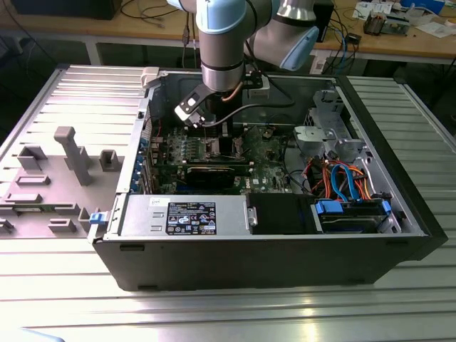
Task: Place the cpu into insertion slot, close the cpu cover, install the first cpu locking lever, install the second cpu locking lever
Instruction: 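Place the cpu into insertion slot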
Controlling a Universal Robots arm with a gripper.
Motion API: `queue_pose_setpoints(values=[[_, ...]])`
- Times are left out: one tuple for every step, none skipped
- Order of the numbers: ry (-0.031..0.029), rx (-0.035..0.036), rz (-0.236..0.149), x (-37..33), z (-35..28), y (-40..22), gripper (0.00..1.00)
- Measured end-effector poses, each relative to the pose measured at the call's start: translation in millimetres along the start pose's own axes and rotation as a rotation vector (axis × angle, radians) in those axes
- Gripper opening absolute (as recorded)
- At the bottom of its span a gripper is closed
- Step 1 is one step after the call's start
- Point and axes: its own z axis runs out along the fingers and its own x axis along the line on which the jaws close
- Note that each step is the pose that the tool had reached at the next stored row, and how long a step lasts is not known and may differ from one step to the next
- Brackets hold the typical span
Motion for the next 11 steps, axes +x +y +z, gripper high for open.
queue_pose_setpoints(values=[[0.0002,0.0000,-0.003,-0.2,0.0,0.1,0.62],[0.0004,0.0001,-0.005,-0.2,0.0,0.1,0.62],[0.0006,0.0000,-0.006,-0.3,0.1,0.1,0.62],[0.0008,-0.0001,-0.008,-0.5,0.1,0.1,0.62],[0.0009,-0.0001,-0.009,-0.6,0.1,0.1,0.62],[0.0010,0.0000,-0.012,-0.9,0.1,0.1,0.62],[0.0010,0.0000,-0.014,-1.0,0.1,0.1,0.62],[0.0010,0.0000,-0.014,-1.0,0.1,0.0,0.62],[0.0010,0.0001,-0.014,-1.0,0.1,0.1,0.62],[0.0010,0.0000,-0.014,-1.1,0.1,0.1,0.62],[0.0010,0.0001,-0.014,-1.1,0.1,0.1,0.62]])
